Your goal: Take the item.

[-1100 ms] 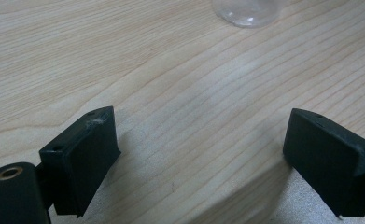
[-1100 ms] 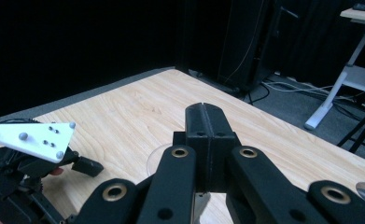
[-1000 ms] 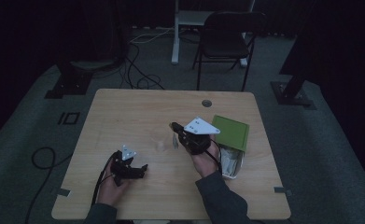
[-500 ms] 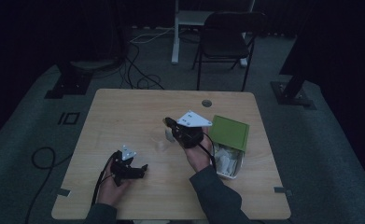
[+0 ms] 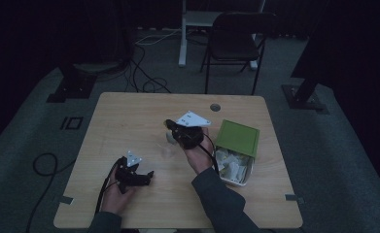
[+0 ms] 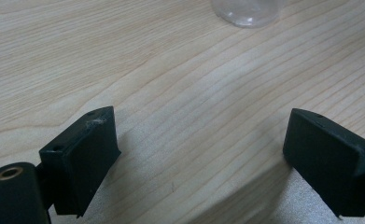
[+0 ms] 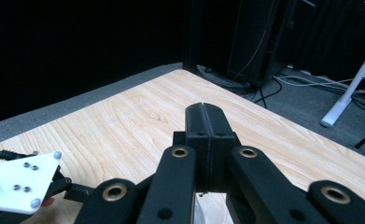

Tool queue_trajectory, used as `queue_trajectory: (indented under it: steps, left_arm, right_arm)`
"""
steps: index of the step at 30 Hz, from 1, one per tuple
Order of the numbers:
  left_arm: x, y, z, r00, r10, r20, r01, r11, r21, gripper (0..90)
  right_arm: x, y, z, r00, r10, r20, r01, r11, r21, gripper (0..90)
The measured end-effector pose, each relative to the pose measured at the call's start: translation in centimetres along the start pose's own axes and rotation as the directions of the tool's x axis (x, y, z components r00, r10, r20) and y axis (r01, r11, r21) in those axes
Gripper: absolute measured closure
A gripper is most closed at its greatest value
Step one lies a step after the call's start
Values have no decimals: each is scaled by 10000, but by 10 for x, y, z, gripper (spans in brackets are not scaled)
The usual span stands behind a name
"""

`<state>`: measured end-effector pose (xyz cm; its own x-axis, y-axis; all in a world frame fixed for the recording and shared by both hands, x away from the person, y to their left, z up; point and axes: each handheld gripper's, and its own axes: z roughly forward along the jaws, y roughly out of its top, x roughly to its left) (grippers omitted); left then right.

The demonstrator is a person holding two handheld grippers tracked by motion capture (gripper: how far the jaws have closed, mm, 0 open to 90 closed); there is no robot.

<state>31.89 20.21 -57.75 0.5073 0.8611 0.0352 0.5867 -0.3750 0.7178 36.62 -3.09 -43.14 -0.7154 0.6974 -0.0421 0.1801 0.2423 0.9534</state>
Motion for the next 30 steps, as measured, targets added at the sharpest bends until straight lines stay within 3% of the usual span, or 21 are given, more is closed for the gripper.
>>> queue_trajectory:
  steps: [13, 14, 19, 30]
  left_arm:
    - [0, 0, 0, 10000, 22, 1, -22, 10000, 24, 109]
    - [0, 0, 0, 10000, 8, 10, -8, 10000, 23, 109]
    - [0, 0, 0, 10000, 3, -1, -3, 10000, 2, 108]
    - [0, 0, 0, 10000, -12, -10, 12, 10000, -8, 109]
  right_arm:
    - [0, -3, 19, 9995, 310, -65, -309, 9992, 237, 896]
    - [-4, -2, 19, 9987, 509, 99, -512, 9981, 327, 695]
    - [-6, -1, 10, 9983, 530, 235, -534, 9984, 168, 628]
    - [-2, -19, -9, 9989, 452, 152, -462, 9962, 741, 525]
